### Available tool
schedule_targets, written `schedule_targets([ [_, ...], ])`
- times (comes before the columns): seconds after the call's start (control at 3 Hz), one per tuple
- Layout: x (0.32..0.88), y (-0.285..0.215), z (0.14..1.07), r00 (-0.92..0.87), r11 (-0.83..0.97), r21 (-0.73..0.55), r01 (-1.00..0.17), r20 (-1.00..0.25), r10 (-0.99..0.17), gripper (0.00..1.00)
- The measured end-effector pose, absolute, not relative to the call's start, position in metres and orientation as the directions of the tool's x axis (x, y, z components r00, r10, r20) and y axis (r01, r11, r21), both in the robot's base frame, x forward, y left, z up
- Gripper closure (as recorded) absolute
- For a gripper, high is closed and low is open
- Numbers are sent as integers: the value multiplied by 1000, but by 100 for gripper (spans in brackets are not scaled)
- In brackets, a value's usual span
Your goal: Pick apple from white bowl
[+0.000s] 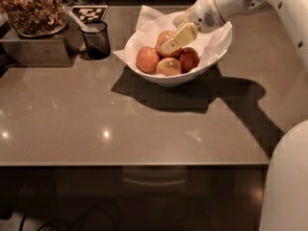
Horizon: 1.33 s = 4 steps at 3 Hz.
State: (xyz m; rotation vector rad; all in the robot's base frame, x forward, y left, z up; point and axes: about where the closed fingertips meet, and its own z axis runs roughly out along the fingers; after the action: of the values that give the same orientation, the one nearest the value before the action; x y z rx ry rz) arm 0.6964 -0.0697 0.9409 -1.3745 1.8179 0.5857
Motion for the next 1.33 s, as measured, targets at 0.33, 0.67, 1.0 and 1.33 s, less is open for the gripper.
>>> schedule_targets([
  [0.33, 699, -70, 935, -137, 312, -67, -948, -798, -587, 24],
  [0.67, 700, -64, 927, -146, 298, -41, -954, -803, -578, 23],
  [1.0, 701, -59, 919, -152, 279, -17, -960, -805, -573, 28],
  [1.33, 700, -58, 921, -143, 271, -15, -963, -819, -556, 47],
])
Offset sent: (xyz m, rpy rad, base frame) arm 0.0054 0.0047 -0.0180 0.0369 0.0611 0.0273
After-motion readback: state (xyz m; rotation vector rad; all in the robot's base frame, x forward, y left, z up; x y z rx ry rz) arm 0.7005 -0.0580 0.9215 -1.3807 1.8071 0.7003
